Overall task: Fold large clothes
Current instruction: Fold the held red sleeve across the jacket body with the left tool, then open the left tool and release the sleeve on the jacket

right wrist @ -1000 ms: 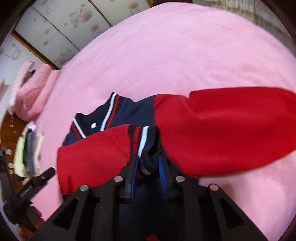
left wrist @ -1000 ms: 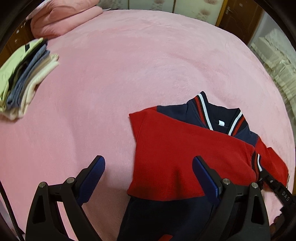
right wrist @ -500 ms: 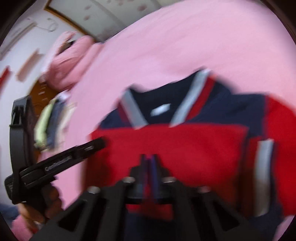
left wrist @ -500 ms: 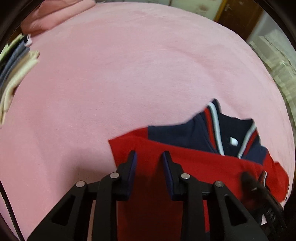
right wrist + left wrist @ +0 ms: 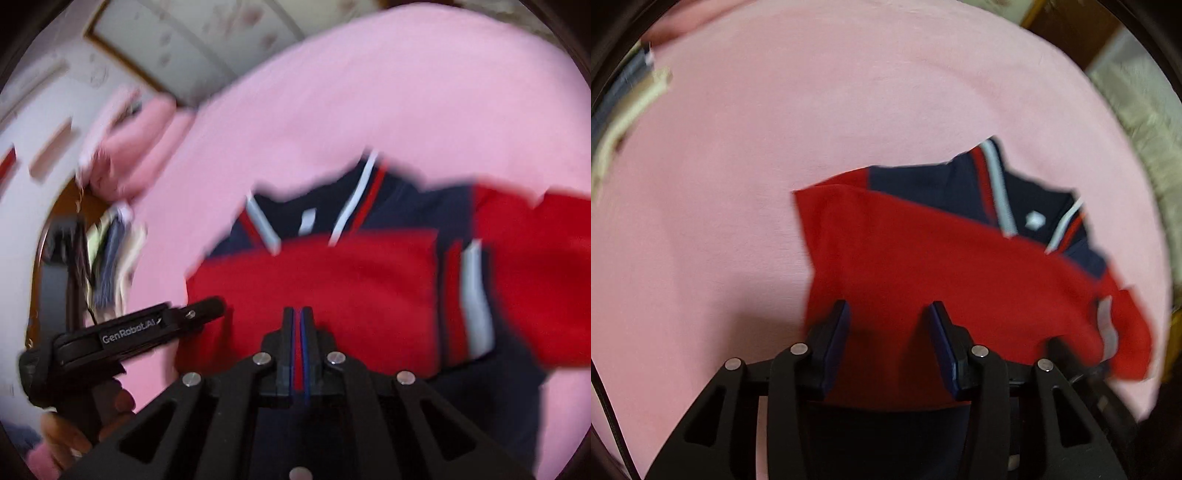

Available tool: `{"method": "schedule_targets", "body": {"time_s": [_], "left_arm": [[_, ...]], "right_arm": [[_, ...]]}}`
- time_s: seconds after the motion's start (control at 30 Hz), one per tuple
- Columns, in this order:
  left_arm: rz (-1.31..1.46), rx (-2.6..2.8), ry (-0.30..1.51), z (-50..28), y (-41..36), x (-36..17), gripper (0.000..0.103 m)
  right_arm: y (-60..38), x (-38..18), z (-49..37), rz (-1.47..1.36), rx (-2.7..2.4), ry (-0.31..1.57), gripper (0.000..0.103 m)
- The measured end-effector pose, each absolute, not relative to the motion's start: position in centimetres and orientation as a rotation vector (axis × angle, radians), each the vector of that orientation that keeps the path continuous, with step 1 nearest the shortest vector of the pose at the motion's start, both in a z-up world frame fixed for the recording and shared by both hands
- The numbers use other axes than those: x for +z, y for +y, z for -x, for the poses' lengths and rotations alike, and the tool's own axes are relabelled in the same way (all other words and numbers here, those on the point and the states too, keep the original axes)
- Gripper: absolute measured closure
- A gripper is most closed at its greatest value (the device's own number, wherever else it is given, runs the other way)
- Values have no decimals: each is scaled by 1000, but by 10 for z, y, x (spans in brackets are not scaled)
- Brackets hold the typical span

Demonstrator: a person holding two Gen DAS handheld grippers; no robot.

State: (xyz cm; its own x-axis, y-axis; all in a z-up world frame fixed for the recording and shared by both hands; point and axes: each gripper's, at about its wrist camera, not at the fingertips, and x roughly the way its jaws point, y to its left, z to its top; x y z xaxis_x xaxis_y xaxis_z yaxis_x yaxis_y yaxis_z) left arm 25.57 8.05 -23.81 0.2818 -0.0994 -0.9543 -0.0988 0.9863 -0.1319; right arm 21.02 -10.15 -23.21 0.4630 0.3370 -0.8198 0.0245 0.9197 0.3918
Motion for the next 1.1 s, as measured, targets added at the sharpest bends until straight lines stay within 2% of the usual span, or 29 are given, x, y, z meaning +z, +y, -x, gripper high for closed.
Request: {"method": "schedule_targets", "body": {"time_s": [0.07,0.2,0.3,0.33,0.4,0.47,0.53,0.6,0.7,0.73,0.8,0.83,0.87,1.1], "left_arm": [[132,49,1276,-252,89,-237,60],[134,123,1296,-248,118,-236,58],[199,178,1298,-243,129,-232,58],[203,197,1302,-240,130,-231,58],[193,240,1311,-232,128,-226,57],[180,260,1318,-223,124,-221,50],[155,269,1317,-214,115,-213,29],[114,261,1304,-200,106,-202,18],[74,220,1314,-183,98,-192,14],[64,199,1321,-177,95,-189,14],[41,166,1340,-176,91,-184,14],[24,162,1357,-174,91,-183,14],[21,158,1366,-174,90,-182,14],[-10,78,1361,-157,94,-156,12]], "right_arm": [[-119,-235,-201,-344,45,1075,103],[-160,-231,-180,-495,46,1067,103],[-150,-217,-179,-400,27,1063,103],[-152,-212,-173,-362,-6,1059,98],[-149,-203,-165,-334,-51,1061,98],[-154,-200,-164,-388,-35,1080,98],[-157,-204,-158,-437,-28,1123,98],[-153,-204,-153,-457,-3,1155,98],[-142,-201,-149,-449,27,1178,97],[-139,-200,-148,-440,24,1189,94],[-134,-198,-146,-411,2,1230,66],[-130,-197,-146,-376,-34,1249,37],[-128,-195,-143,-347,-69,1246,25],[-116,-169,-123,-335,-130,1196,25]]}}
